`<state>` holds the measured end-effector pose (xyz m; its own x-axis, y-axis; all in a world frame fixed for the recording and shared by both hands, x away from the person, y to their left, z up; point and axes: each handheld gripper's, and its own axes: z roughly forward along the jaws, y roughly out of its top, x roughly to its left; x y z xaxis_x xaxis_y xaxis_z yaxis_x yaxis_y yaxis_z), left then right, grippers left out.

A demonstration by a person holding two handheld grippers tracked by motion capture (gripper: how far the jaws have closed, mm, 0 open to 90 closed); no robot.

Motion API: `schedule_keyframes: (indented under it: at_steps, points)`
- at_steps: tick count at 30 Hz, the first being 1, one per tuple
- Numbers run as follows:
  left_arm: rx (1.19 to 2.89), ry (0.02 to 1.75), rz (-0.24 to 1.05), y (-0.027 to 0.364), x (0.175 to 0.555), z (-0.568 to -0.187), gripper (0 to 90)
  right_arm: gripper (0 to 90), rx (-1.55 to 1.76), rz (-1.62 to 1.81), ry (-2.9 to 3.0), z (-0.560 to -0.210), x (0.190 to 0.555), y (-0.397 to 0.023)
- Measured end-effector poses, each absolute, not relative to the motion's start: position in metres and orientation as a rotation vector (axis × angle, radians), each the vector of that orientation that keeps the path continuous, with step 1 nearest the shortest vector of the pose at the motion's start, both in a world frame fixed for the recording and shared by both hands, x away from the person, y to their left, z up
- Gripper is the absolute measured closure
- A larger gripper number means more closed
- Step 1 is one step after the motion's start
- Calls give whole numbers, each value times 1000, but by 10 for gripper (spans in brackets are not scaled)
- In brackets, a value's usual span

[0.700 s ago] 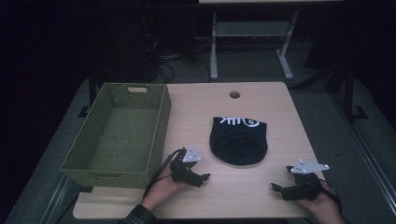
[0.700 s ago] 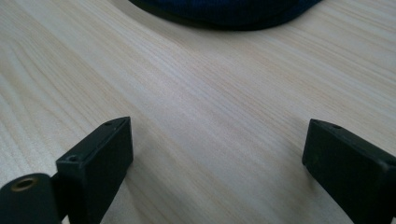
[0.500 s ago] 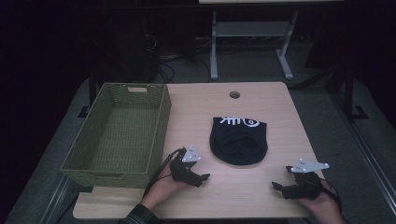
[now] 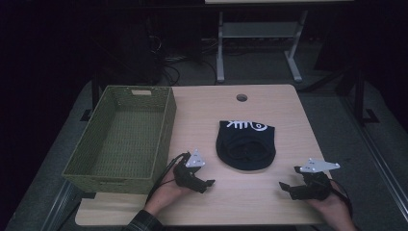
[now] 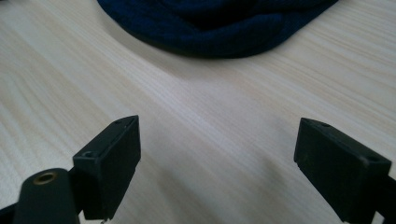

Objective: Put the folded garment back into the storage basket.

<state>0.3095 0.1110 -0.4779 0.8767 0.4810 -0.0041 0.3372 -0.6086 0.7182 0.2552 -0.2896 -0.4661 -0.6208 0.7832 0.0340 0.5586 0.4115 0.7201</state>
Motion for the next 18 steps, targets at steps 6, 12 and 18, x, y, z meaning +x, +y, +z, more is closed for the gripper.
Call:
schedule_keyframes:
  at_steps: [6,12,18]
  points:
    - [2280,592,247,111,309,-478,122,170,1188,1038,2368,-461,262,-288]
    - [2280,593,249,111,309,-478,122,195,1175,1040,2383,-458,266,-285]
    - [2278,596,249,111,309,-478,122,297,1169,1067,2376,-451,273,-284]
